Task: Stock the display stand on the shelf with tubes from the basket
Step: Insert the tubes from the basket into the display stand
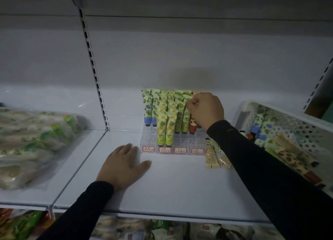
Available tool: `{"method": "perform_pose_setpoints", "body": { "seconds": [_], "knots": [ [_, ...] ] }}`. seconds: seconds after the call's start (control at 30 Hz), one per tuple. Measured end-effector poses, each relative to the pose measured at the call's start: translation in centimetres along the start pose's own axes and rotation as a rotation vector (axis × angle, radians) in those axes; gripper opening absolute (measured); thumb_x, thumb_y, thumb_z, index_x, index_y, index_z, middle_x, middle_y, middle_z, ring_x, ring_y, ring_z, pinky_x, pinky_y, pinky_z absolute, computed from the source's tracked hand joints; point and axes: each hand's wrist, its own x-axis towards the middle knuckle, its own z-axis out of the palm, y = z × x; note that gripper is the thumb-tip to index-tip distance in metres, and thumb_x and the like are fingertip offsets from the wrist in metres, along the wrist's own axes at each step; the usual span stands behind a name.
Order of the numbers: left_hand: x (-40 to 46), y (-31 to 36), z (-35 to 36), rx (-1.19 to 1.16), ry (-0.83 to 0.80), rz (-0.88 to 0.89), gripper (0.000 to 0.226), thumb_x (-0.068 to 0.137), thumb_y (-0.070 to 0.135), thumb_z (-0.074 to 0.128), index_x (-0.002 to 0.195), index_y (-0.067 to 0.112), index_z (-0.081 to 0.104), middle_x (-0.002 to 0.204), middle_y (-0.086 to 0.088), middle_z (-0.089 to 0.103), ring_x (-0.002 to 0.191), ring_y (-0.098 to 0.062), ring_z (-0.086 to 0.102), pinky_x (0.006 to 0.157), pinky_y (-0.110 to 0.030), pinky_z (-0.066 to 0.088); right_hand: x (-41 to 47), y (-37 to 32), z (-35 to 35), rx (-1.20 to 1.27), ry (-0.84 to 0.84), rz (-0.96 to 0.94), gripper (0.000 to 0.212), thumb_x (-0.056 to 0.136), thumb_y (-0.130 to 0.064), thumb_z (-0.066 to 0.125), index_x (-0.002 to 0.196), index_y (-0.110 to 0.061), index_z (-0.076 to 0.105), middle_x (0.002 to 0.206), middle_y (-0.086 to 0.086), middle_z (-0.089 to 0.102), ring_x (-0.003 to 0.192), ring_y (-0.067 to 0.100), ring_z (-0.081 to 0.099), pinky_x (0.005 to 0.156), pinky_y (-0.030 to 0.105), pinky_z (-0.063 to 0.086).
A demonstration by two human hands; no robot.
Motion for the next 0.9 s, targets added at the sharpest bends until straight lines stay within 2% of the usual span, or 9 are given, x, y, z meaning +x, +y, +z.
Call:
{"method": "perform_pose_setpoints", "body": {
  "seconds": [0.13, 0.33, 0.4, 0.5, 0.6, 0.67, 0.73, 0.8, 0.9],
  "knots": [
    [0.1, -0.3, 0.4, -0.005, -0.006, -0.014, 0.045, 0.082, 0.075, 0.036, 0.086, 0.031, 0.037, 0.115, 0.000, 0.055, 0.118, -0.021, 0.047, 0.101, -0.039, 0.040, -0.1, -0.2, 0.0, -0.037, -0.003, 0.001, 0.029, 0.091, -0.025, 0.056, 0.071, -0.010, 0.069, 0.077, -0.001, 0.064, 0.076, 0.019, 0.060, 0.062, 0.024, 0.041],
    [0.0, 0.1, -0.2, -0.007, 0.006, 0.002, 0.046, 0.081, 0.075, 0.037, 0.079, 0.028, 0.038, 0.087, 0.011, 0.043, 0.101, -0.014, 0.047, 0.090, -0.034, 0.040, 0.3, -0.2, -0.4, -0.054, -0.064, 0.001, 0.032, 0.091, -0.029, 0.056, 0.069, -0.008, 0.067, 0.069, 0.002, 0.062, 0.070, 0.022, 0.060, 0.061, 0.027, 0.047],
    [-0.1, 0.2, -0.4, -0.008, -0.002, 0.001, 0.046, 0.081, 0.074, 0.037, 0.078, 0.028, 0.039, 0.086, 0.011, 0.044, 0.098, -0.014, 0.046, 0.089, -0.033, 0.040, 0.6, 0.0, -0.7, -0.050, -0.102, -0.020, 0.035, 0.091, -0.033, 0.058, 0.071, -0.005, 0.069, 0.070, 0.006, 0.065, 0.068, 0.022, 0.061, 0.063, 0.030, 0.051],
    [-0.2, 0.5, -0.8, -0.014, -0.009, -0.009, 0.046, 0.080, 0.074, 0.037, 0.079, 0.028, 0.040, 0.086, 0.011, 0.044, 0.099, -0.014, 0.046, 0.088, -0.033, 0.040, 0.5, -0.1, -1.5, 0.012, -0.076, -0.041, 0.044, 0.093, -0.036, 0.057, 0.069, -0.001, 0.068, 0.066, 0.009, 0.065, 0.060, 0.014, 0.057, 0.062, 0.029, 0.047],
    [-0.4, 0.7, -1.1, -0.014, -0.031, -0.010, 0.045, 0.080, 0.074, 0.037, 0.080, 0.029, 0.040, 0.088, 0.011, 0.045, 0.102, -0.016, 0.048, 0.089, -0.033, 0.040, 0.2, -0.4, -2.8, 0.123, 0.004, -0.038, 0.049, 0.095, -0.034, 0.053, 0.060, 0.000, 0.057, 0.056, 0.013, 0.057, 0.054, 0.026, 0.052, 0.055, 0.028, 0.042],
    [-0.6, 1.1, -1.6, -0.022, -0.037, -0.024, 0.046, 0.079, 0.073, 0.036, 0.084, 0.028, 0.047, 0.095, 0.010, 0.050, 0.108, -0.018, 0.049, 0.091, -0.032, 0.039, -0.3, -0.2, -3.9, 0.109, 0.037, -0.048, 0.049, 0.096, -0.036, 0.052, 0.058, -0.004, 0.054, 0.053, 0.007, 0.052, 0.052, 0.023, 0.047, 0.052, 0.027, 0.035],
    [-0.9, 1.7, -2.2, -0.055, -0.036, -0.059, 0.060, 0.076, 0.071, 0.035, 0.094, 0.019, 0.058, 0.104, 0.005, 0.057, 0.112, -0.020, 0.051, 0.092, -0.031, 0.039, -1.4, 0.5, -5.1, 0.101, 0.046, -0.049, 0.046, 0.096, -0.040, 0.051, 0.066, -0.008, 0.064, 0.062, 0.003, 0.061, 0.059, 0.018, 0.054, 0.057, 0.023, 0.040],
    [-1.3, 2.4, -2.8, -0.123, 0.013, -0.091, 0.077, 0.070, 0.073, 0.032, 0.102, 0.010, 0.063, 0.109, -0.001, 0.063, 0.111, -0.022, 0.054, 0.090, -0.030, 0.040, -2.9, 1.6, -6.2, 0.091, 0.041, -0.048, 0.041, 0.096, -0.042, 0.051, 0.079, -0.010, 0.072, 0.075, 0.002, 0.068, 0.070, 0.016, 0.060, 0.067, 0.027, 0.048],
    [-2.1, 2.8, -3.3, -0.144, 0.095, -0.091, 0.085, 0.069, 0.072, 0.031, 0.110, 0.008, 0.067, 0.112, -0.008, 0.068, 0.110, -0.027, 0.058, 0.092, -0.032, 0.043, -5.5, 4.0, -7.7, 0.037, -0.019, -0.041, 0.031, 0.095, -0.040, 0.053, 0.100, -0.016, 0.072, 0.090, 0.002, 0.067, 0.080, 0.014, 0.060, 0.073, 0.028, 0.046]
  ]
}}
